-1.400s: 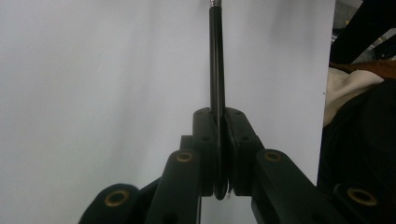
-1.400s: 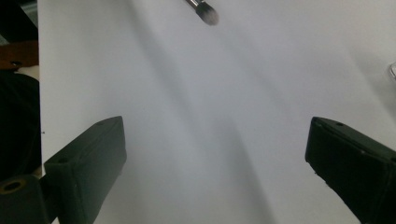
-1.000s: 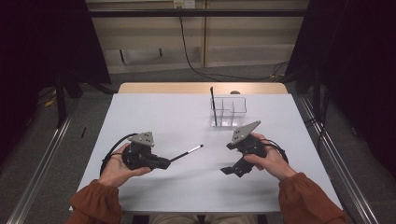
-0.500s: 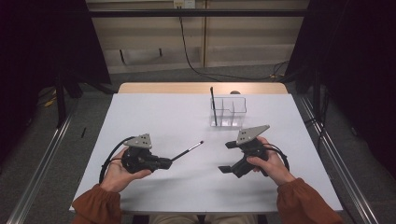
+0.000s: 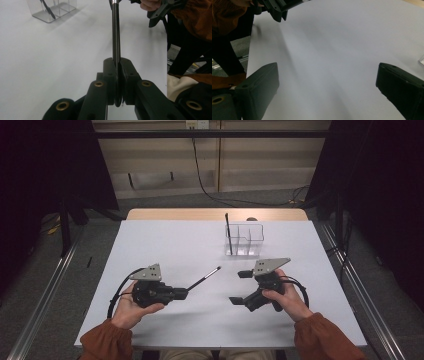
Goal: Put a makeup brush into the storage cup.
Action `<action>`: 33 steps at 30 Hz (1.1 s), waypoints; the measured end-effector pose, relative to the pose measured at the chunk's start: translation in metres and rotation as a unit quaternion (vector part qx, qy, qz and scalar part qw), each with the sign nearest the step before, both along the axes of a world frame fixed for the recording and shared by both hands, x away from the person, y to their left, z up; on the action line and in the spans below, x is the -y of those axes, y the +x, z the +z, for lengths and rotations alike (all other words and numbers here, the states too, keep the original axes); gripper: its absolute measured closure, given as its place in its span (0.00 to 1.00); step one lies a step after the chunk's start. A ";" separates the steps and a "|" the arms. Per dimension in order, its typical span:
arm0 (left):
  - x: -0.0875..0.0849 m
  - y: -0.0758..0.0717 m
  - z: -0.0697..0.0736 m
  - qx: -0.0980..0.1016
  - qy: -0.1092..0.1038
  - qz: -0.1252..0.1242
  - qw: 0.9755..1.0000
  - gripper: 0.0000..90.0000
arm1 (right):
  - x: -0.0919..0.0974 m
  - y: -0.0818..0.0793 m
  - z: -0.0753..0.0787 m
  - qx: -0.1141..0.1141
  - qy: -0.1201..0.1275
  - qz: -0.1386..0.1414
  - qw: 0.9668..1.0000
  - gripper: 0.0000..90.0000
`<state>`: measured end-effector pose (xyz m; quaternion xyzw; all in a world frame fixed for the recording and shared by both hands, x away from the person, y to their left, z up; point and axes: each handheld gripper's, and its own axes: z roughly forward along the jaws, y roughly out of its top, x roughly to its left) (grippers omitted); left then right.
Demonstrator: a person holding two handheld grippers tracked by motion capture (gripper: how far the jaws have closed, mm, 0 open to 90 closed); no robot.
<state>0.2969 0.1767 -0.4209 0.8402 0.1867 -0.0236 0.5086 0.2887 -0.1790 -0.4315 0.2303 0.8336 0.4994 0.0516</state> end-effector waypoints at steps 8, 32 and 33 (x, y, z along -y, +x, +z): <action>0.002 -0.001 -0.002 0.004 -0.036 0.008 0.999 0.93 | -0.003 -0.002 -0.001 0.024 0.032 -0.012 0.999 0.05; 0.014 -0.003 -0.006 0.035 -0.077 0.021 0.996 0.93 | -0.010 0.002 0.013 0.020 0.107 0.012 0.994 0.06; 0.015 -0.003 -0.007 0.036 -0.078 0.020 0.996 0.93 | -0.010 0.003 0.014 0.018 0.115 0.018 0.993 0.06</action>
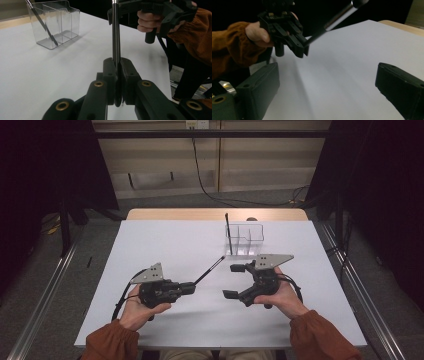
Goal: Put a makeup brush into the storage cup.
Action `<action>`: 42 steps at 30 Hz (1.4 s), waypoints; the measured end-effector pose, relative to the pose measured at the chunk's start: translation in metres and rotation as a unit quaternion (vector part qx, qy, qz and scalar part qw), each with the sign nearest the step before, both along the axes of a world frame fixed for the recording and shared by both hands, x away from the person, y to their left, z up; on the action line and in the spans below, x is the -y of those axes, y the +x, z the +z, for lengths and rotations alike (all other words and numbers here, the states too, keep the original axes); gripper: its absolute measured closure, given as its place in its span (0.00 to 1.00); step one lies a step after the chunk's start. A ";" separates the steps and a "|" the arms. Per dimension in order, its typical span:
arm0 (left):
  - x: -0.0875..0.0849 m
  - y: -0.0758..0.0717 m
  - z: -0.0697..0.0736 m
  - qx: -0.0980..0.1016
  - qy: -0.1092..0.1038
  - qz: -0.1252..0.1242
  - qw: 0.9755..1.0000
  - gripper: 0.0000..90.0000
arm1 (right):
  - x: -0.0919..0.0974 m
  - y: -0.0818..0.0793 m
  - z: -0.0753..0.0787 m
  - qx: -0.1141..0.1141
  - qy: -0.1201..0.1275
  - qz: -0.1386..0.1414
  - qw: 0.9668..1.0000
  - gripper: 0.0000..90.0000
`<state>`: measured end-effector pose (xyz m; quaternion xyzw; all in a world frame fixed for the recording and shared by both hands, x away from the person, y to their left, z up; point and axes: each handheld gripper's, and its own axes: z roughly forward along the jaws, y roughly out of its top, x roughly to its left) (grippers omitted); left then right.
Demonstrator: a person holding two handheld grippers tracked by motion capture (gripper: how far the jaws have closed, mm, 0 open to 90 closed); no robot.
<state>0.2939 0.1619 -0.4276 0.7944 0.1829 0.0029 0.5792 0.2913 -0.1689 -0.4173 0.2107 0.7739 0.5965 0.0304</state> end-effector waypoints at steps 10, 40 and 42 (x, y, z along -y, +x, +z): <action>0.008 0.004 -0.001 0.006 -0.002 0.000 1.000 0.93 | -0.001 0.007 0.005 0.003 0.016 -0.011 1.000 0.25; 0.026 -0.001 -0.010 0.016 0.020 -0.034 0.999 0.93 | 0.000 0.012 0.007 -0.015 0.062 0.007 0.998 0.81; 0.027 -0.001 -0.011 0.017 0.023 -0.036 0.999 0.93 | 0.000 0.012 0.007 -0.021 0.067 0.010 0.997 0.84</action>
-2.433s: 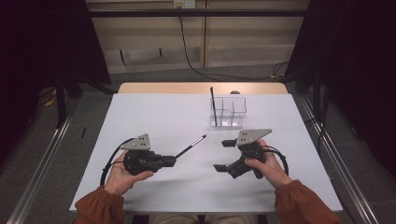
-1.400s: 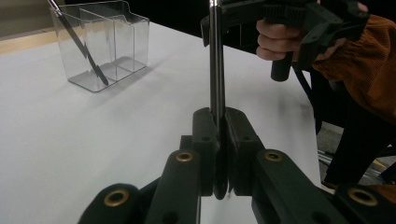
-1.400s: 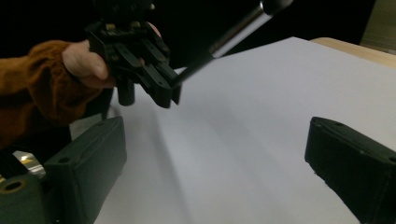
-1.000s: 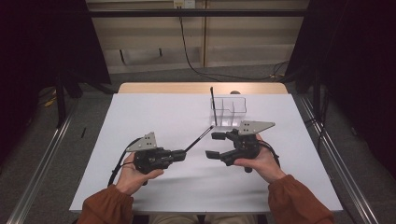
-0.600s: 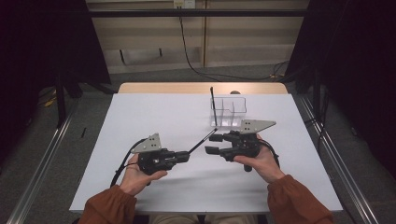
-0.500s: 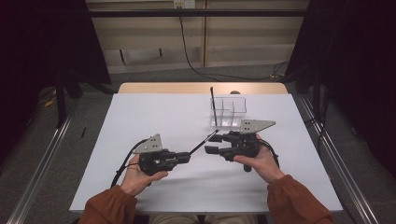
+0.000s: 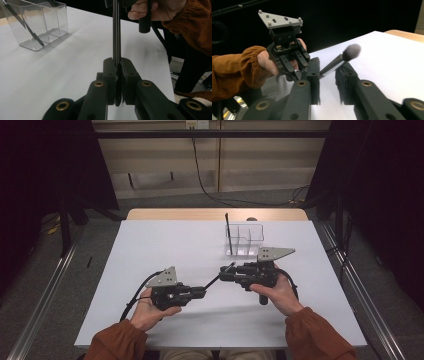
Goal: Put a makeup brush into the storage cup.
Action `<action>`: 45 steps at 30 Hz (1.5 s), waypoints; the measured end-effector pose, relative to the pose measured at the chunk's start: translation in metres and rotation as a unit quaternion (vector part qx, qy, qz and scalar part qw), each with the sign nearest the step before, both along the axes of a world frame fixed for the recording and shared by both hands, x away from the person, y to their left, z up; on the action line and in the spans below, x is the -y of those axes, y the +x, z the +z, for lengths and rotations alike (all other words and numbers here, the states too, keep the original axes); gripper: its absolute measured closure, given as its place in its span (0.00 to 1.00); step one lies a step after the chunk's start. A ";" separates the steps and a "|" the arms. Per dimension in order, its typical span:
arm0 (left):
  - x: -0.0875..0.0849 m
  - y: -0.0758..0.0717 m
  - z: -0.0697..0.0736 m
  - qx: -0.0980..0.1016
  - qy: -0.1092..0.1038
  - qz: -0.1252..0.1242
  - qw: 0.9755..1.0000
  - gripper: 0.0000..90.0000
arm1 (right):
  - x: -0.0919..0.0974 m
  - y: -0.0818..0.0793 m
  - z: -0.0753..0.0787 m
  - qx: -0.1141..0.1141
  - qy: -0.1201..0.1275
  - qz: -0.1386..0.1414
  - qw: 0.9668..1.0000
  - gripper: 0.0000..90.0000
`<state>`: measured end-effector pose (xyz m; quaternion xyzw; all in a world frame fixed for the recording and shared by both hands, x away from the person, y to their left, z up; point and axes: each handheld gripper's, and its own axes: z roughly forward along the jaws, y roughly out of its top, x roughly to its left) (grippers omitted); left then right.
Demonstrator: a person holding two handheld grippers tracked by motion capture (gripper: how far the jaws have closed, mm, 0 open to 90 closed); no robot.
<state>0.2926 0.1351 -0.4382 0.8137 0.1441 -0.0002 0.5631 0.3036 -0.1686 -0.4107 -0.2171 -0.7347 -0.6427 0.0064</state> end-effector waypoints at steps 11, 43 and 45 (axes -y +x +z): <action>0.004 0.000 -0.003 0.001 0.011 -0.006 1.000 0.93 | -0.001 0.001 0.000 -0.022 0.014 0.013 1.000 0.90; -0.005 0.002 -0.002 -0.004 0.012 0.051 0.999 0.55 | 0.003 0.001 0.003 -0.032 0.007 0.007 0.999 0.94; -0.007 0.003 0.000 -0.004 0.015 0.060 0.998 0.48 | 0.004 0.002 0.004 -0.032 0.004 0.002 0.999 0.94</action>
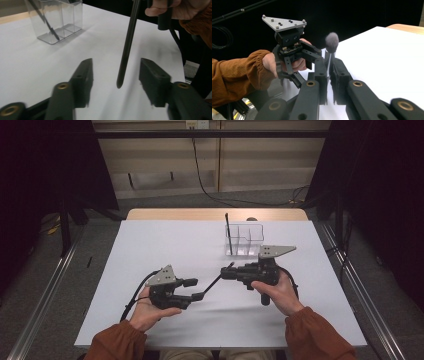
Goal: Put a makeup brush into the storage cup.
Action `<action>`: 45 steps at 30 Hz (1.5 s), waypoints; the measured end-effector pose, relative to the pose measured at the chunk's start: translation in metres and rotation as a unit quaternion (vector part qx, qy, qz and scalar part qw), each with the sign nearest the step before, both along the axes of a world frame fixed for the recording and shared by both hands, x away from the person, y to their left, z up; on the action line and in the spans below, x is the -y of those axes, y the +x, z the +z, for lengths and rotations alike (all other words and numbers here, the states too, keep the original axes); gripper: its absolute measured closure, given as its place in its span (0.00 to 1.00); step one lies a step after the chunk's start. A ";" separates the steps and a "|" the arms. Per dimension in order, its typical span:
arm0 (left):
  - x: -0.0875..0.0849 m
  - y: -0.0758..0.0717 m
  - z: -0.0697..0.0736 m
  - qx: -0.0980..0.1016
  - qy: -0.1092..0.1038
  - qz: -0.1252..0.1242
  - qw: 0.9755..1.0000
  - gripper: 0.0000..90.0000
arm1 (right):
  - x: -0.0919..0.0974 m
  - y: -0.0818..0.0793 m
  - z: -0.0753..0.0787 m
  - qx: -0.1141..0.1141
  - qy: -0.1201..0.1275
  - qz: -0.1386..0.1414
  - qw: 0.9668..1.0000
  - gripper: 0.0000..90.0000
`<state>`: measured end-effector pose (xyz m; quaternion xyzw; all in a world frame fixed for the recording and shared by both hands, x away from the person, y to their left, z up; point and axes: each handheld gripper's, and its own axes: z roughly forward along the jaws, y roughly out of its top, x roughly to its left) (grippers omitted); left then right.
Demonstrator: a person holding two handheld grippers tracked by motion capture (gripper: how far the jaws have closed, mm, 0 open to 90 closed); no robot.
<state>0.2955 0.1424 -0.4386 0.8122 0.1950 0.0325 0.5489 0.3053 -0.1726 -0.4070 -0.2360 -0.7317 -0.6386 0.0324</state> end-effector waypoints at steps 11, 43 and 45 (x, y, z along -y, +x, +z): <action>-0.015 0.002 0.008 -0.022 -0.007 0.062 0.998 0.13 | 0.007 0.001 0.002 -0.008 -0.006 -0.008 1.000 0.94; -0.081 -0.016 0.008 0.045 -0.029 0.182 0.982 0.03 | 0.028 -0.001 0.005 -0.013 -0.029 -0.043 0.999 0.94; -0.087 -0.018 0.007 0.041 -0.038 0.188 0.981 0.03 | 0.030 -0.001 0.005 -0.014 -0.032 -0.046 0.998 0.93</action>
